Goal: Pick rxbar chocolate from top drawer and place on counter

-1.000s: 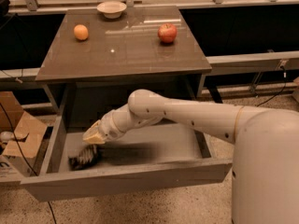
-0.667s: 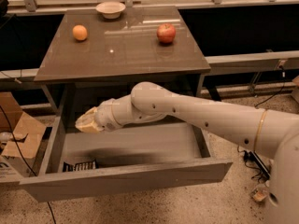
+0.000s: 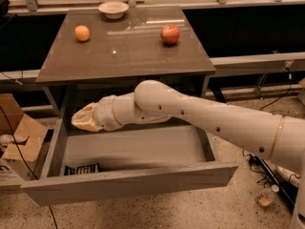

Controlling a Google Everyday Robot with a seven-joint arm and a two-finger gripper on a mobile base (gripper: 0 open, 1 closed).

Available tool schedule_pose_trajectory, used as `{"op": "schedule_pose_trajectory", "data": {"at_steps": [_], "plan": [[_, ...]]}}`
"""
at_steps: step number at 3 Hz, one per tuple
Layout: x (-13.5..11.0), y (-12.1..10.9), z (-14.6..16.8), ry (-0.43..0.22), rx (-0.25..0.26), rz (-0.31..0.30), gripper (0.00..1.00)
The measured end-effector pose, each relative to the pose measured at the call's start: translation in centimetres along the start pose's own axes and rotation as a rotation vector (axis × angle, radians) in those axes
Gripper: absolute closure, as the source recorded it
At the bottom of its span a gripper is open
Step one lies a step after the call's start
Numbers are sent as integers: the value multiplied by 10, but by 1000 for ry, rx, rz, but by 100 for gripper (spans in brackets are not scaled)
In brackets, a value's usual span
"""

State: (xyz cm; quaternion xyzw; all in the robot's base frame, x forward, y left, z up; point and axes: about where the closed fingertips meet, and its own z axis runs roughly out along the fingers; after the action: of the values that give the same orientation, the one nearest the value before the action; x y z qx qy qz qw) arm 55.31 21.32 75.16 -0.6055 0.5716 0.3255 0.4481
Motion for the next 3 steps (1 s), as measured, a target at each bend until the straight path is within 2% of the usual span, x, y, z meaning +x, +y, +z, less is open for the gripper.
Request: {"op": "schedule_pose_trajectory", "data": {"at_steps": [1,2,3], "plan": [[9,-3,11,33,-64,-5,59],[30,8,26,87,-176,-24,37],[55,31,37,136,-297,-38,12]]}}
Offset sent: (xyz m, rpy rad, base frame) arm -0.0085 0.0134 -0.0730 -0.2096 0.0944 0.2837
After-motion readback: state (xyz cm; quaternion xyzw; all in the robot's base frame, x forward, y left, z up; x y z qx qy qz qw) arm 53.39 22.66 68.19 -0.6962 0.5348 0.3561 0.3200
